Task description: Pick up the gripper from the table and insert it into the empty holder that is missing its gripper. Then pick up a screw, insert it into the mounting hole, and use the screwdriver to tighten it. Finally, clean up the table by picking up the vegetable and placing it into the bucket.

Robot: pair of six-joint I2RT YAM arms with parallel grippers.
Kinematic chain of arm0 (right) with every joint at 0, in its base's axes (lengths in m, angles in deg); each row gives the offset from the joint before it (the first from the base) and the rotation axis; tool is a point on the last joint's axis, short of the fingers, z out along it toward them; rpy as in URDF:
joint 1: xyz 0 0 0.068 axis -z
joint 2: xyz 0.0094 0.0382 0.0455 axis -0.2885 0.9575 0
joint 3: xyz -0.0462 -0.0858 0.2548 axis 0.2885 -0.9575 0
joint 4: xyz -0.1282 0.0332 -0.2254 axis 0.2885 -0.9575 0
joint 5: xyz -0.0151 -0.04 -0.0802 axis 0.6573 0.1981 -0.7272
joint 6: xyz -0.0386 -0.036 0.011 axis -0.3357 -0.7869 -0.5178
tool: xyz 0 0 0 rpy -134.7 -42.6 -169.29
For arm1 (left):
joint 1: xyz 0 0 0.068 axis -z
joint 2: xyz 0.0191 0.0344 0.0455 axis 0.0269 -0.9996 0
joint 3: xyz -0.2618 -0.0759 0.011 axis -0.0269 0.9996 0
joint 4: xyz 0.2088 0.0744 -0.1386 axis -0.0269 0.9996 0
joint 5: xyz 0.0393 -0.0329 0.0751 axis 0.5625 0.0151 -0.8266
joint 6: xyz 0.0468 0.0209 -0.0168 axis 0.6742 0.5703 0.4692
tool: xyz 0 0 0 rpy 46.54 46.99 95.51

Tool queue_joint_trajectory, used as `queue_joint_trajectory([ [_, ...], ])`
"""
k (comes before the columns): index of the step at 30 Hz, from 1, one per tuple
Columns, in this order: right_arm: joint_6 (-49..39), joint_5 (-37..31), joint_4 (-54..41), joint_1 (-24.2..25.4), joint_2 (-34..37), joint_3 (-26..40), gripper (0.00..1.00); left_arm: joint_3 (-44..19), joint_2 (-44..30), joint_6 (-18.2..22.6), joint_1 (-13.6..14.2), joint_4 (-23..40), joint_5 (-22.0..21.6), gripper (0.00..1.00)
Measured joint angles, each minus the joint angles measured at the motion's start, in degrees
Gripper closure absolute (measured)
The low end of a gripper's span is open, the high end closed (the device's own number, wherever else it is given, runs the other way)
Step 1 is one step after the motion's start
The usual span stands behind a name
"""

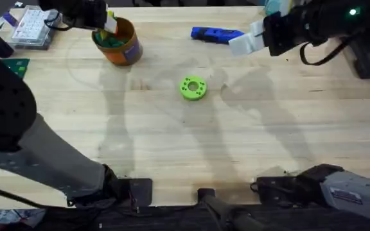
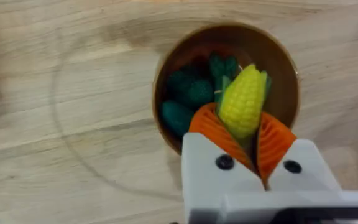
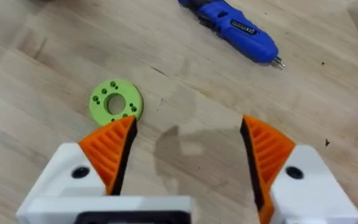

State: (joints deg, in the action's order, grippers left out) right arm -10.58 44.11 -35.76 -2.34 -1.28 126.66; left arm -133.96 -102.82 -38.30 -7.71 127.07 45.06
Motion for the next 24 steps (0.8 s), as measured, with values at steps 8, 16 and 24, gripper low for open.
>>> queue_joint_trajectory([
  [8,0.0,0.0,-0.02,0.0,-0.01,0.0,0.005,0.0,-0.85,-0.31,0.0,-0.19,0.68,0.558],
  [16,0.0,-0.02,-0.02,0.0,-0.01,0.0,0.005,0.0,-0.85,-0.49,0.0,-0.3,0.85,0.195],
  [24,0.0,0.0,-0.02,0.0,-0.01,0.0,0.006,0.0,-0.09,-0.57,0.0,0.63,2.43,0.006],
])
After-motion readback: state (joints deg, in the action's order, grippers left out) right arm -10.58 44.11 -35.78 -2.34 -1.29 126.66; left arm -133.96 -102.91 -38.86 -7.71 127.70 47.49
